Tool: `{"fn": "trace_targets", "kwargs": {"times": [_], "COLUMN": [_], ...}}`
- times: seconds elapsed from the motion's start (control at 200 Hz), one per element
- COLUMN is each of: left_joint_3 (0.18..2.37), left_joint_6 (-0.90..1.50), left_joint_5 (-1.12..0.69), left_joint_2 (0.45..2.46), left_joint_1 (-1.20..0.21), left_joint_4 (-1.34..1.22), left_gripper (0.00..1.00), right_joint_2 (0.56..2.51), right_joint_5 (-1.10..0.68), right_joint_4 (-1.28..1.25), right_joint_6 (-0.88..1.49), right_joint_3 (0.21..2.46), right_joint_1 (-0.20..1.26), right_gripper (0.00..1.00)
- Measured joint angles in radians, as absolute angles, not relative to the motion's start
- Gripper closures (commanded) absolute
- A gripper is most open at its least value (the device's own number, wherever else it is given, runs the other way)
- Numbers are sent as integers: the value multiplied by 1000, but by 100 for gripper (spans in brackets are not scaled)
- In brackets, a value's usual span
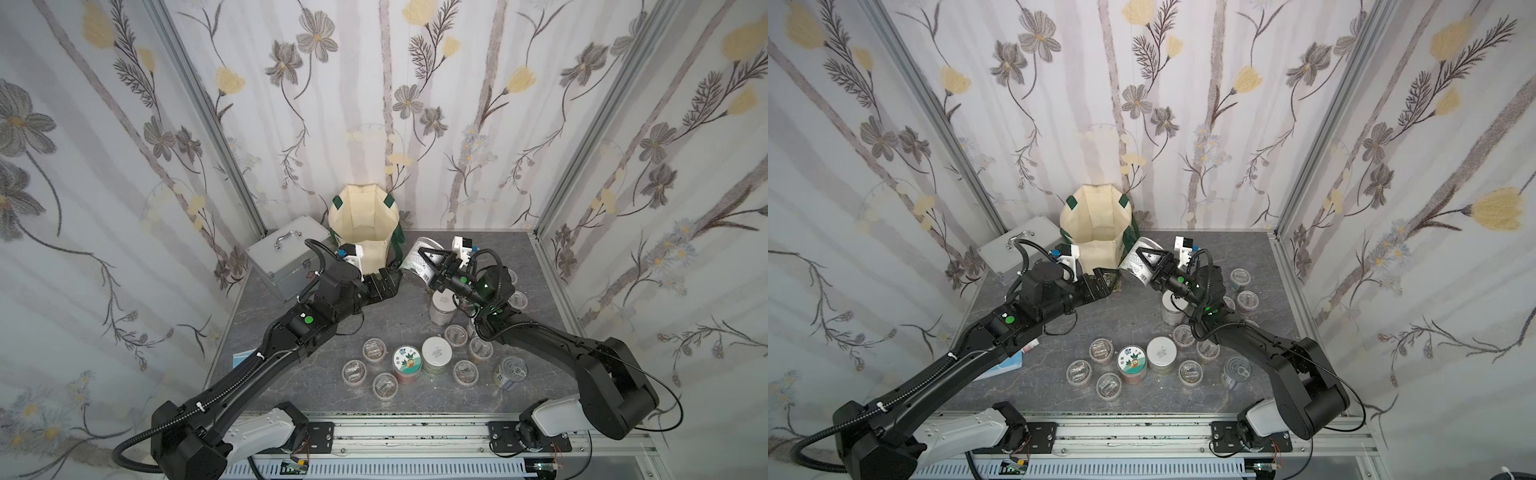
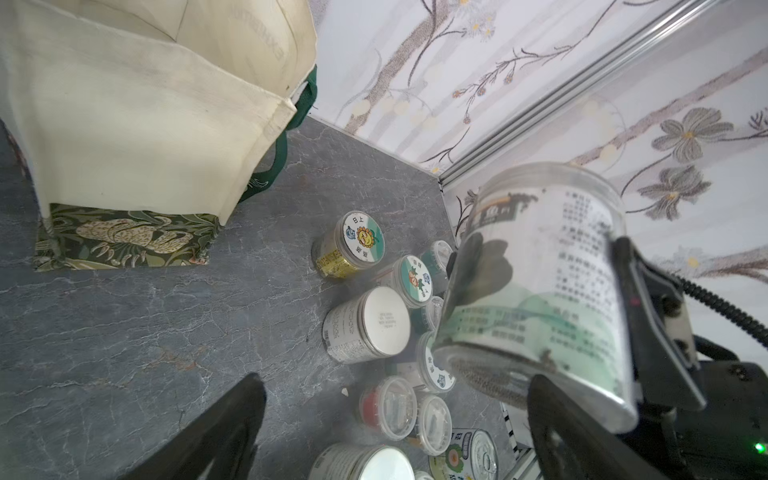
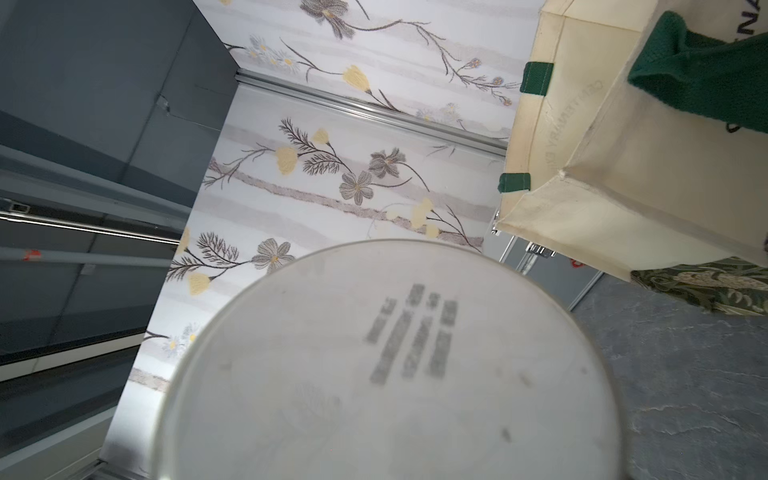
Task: Take out the seed jars from the canvas bag
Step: Place the seed jar at the center of the board.
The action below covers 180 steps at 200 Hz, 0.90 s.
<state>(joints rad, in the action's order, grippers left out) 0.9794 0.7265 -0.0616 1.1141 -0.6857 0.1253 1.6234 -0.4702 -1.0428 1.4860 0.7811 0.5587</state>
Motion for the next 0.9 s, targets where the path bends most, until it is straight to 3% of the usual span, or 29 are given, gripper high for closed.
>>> {"fn": "trace_targets", "kwargs": {"times": [0.245, 0.45, 0.664, 0.899], "left_joint_3": [929, 925, 963, 987], "left_joint_6": [620, 578, 597, 642], "left_joint_5": [-112, -189, -373, -477], "left_joint_2": [1070, 941, 885, 892], "left_joint_1": [-713, -642, -488, -329], "left_joint_4": [38, 78, 180, 296], "left_gripper": [0, 0, 0, 0], "right_joint_2": [1618, 1499, 1477, 1627], "right_joint_5": [-477, -408, -145, 50], "right_joint_4": [-1045, -783, -522, -514], "right_joint_6": [1471, 1072, 564, 257], "right_joint_3": [825, 916, 937, 920], "right_joint_1": [595, 643, 838, 899], "right_gripper": [37, 38, 35, 31]}}
